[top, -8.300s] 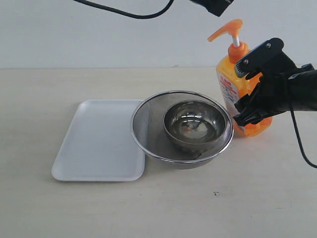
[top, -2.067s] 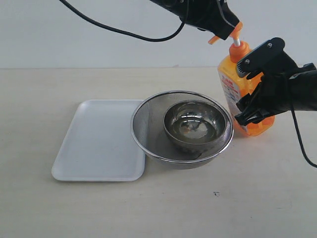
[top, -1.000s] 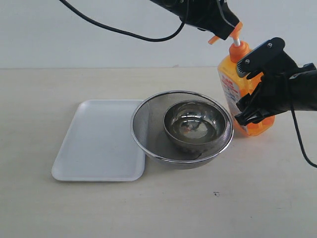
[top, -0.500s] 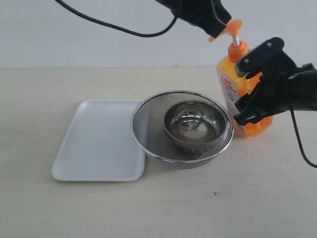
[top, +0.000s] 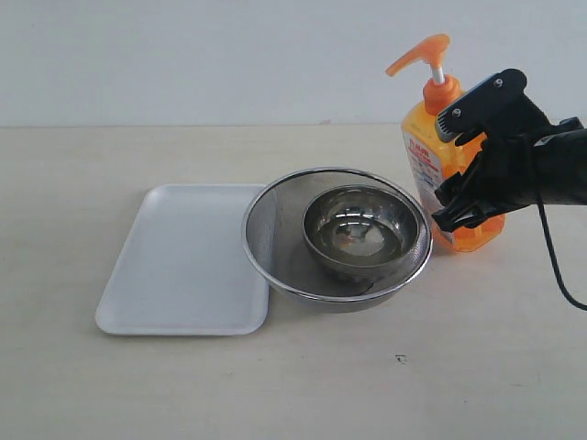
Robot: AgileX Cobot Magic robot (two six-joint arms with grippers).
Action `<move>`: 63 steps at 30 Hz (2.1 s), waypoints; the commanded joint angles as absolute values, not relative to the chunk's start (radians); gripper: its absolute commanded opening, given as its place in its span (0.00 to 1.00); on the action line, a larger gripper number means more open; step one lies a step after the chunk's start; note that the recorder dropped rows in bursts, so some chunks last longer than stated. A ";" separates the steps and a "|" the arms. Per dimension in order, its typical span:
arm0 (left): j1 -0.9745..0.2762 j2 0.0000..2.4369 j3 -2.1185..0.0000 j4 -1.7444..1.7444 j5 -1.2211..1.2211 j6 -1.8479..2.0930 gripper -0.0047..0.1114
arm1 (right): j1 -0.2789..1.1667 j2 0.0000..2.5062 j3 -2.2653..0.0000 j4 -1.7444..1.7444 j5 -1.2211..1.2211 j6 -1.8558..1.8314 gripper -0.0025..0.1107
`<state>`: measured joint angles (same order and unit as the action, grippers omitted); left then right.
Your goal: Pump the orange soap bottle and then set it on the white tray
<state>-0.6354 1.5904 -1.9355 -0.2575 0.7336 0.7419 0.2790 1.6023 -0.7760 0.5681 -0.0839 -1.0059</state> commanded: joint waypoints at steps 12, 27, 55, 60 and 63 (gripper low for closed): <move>-0.639 1.378 -1.882 0.081 0.875 0.446 0.08 | 0.279 1.587 -0.782 0.570 -0.102 -1.001 0.02; -0.639 1.039 -1.596 0.357 0.892 0.220 0.08 | 0.279 1.587 -0.782 0.570 -0.106 -0.992 0.02; -0.639 0.654 -1.436 0.642 1.002 0.042 0.08 | 0.279 1.576 -0.782 0.570 -0.153 -1.003 0.02; -0.639 0.612 -1.436 0.644 1.051 0.036 0.08 | 0.279 1.544 -0.782 0.568 -0.164 -1.003 0.02; -0.639 0.599 -1.436 0.644 1.079 0.036 0.08 | 0.279 1.523 -0.782 0.566 -0.168 -1.005 0.02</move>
<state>-0.6354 0.6123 -1.4389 0.6380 1.0475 0.0476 0.2790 1.5641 -0.7760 0.5759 -0.0951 -0.9926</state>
